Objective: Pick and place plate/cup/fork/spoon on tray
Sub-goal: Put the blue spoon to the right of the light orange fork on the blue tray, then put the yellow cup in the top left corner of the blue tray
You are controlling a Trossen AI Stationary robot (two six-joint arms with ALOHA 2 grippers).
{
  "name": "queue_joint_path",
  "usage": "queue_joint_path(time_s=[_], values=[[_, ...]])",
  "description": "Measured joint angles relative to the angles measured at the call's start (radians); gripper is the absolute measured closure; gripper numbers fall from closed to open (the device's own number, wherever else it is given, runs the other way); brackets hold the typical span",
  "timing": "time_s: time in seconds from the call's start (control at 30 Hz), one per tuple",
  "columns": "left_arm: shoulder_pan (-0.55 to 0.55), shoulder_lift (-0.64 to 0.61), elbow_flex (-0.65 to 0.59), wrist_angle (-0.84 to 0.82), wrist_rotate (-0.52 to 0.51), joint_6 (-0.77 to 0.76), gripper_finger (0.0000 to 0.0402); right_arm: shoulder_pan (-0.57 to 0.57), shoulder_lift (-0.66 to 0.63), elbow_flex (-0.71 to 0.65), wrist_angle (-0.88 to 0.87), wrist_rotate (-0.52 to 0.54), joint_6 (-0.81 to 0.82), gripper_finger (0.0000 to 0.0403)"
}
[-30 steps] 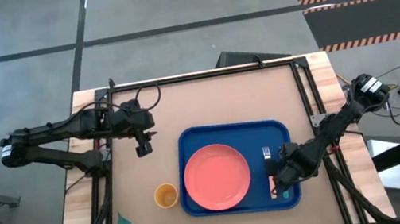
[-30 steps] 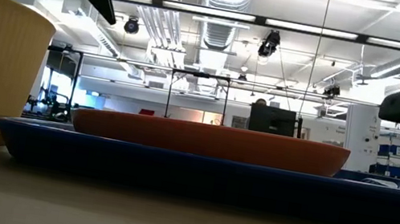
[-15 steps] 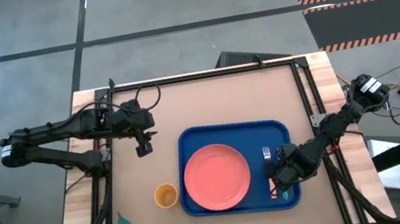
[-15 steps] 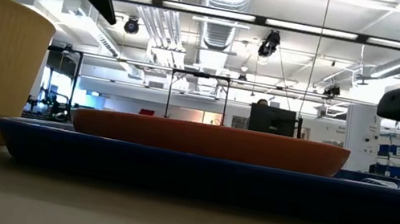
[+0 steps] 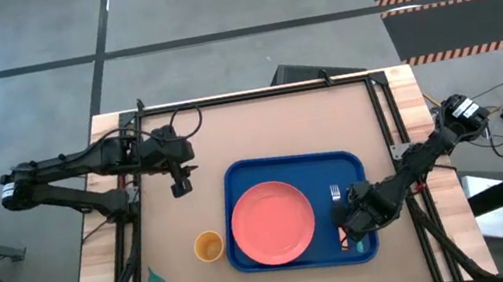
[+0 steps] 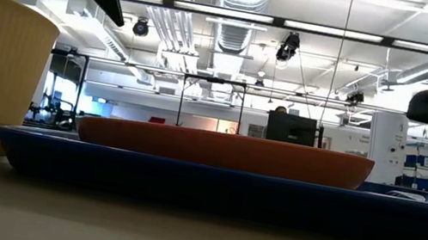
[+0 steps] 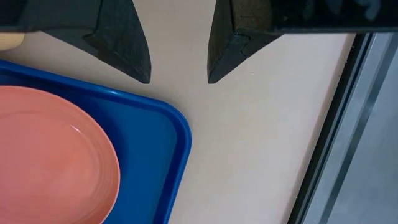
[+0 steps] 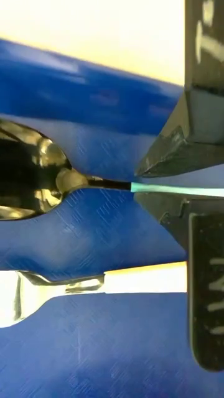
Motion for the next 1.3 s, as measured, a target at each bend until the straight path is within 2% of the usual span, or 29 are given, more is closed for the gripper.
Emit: queue_joint_path(time_s=[0.23,0.3,0.43,0.5,0.63,0.77,0.87,1.07,1.3], values=[[0.0,0.0,0.0,-0.001,0.0,0.0,0.026,0.0,0.0,0.124,-0.191,0.035,-0.026,0.0326],[0.0,0.0,0.0,-0.009,0.023,-0.001,0.026,-0.001,0.0,0.176,-0.24,0.109,-0.04,0.0316],[0.0,0.004,-0.003,-0.069,0.237,-0.027,0.026,-0.003,0.0,0.287,-0.339,0.274,-0.077,0.0304],[-0.001,0.011,-0.007,-0.086,0.257,-0.076,0.026,-0.003,0.0,0.338,-0.396,0.352,-0.098,0.03],[0.001,0.027,-0.026,-0.103,0.302,-0.074,0.026,-0.003,-0.001,0.428,-0.518,0.468,-0.153,0.0293],[-0.003,0.053,-0.032,-0.104,0.401,-0.077,0.026,-0.007,-0.001,0.488,-0.638,0.486,-0.171,0.0287],[-0.023,0.075,-0.032,-0.093,0.468,-0.086,0.026,-0.009,-0.003,0.509,-0.669,0.498,-0.246,0.0283],[-0.116,0.149,-0.032,0.019,0.491,-0.31,0.0275,-0.011,-0.008,0.514,-0.67,0.504,-0.395,0.028],[-0.22,0.286,-0.032,0.025,0.504,-0.417,0.0279,-0.011,-0.008,0.513,-0.663,0.502,-0.556,0.028]])
